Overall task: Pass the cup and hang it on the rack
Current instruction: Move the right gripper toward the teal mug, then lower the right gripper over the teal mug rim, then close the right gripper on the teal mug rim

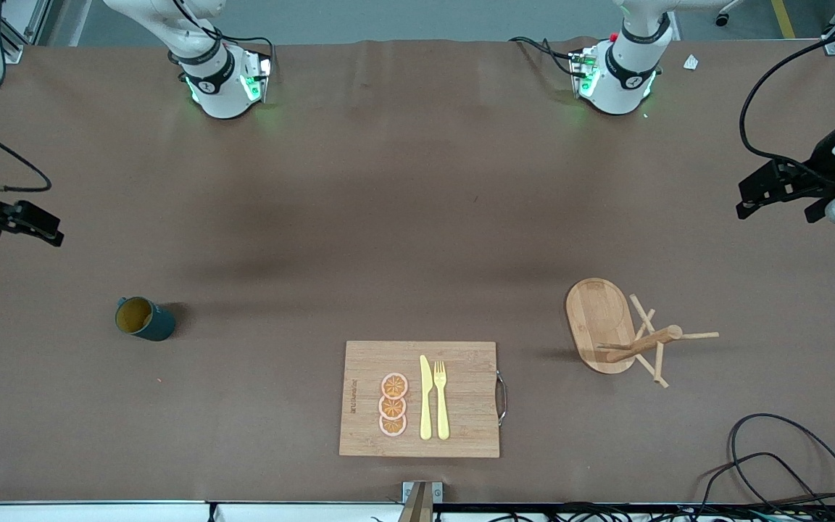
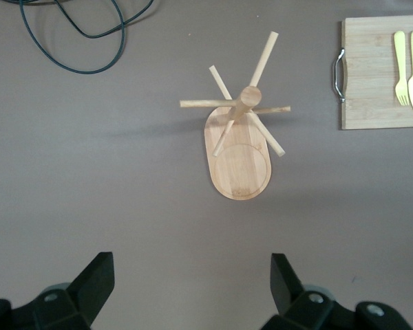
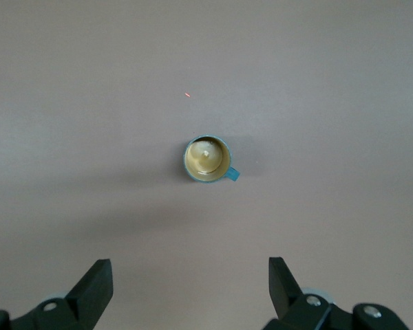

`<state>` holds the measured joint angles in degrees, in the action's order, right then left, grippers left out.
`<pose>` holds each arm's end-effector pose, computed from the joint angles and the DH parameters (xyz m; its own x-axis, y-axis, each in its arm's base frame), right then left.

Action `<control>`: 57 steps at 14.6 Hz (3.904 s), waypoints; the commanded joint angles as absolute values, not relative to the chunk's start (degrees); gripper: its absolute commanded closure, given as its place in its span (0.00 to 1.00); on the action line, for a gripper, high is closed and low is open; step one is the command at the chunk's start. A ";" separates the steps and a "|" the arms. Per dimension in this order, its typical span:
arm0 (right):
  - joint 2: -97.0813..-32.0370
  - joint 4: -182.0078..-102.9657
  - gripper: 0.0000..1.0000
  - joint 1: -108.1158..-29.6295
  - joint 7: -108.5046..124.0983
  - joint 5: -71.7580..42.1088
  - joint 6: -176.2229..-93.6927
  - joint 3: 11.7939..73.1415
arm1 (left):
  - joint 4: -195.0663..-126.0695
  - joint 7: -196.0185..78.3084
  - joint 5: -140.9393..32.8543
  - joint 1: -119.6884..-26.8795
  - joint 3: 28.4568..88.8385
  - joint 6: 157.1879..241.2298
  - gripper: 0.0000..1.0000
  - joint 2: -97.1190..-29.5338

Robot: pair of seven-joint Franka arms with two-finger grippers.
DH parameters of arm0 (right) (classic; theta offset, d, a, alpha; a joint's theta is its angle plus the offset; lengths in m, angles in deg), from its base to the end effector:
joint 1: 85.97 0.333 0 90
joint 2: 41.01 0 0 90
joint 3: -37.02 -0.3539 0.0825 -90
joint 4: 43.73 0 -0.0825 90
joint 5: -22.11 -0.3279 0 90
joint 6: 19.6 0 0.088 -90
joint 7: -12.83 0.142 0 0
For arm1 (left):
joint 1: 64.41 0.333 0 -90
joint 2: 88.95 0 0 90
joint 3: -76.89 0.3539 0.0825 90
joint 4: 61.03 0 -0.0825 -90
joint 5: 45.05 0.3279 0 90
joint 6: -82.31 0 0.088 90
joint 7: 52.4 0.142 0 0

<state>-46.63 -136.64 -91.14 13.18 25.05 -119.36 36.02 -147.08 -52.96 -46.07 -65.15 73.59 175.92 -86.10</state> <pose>0.5424 -0.0464 0.5702 0.9973 -0.0702 0.0216 -0.0712 -0.9963 0.0489 0.5242 -0.0385 0.6369 0.9949 -0.0590 0.0820 -0.0610 -0.9979 0.0215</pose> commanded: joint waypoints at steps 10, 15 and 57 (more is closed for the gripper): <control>-58.14 -139.25 0.00 -88.17 21.00 25.54 -132.69 35.70 | -147.16 -51.53 -45.40 -64.59 73.46 176.53 0.00 -86.05; -61.13 -142.16 0.00 -88.61 21.18 25.54 -139.82 35.70 | -147.16 -51.53 -45.40 -64.59 73.46 176.44 0.00 -86.05; -70.89 -149.72 0.27 -90.54 21.27 25.62 -152.14 35.79 | -147.08 -50.65 -45.40 -64.59 73.46 176.26 0.00 -86.05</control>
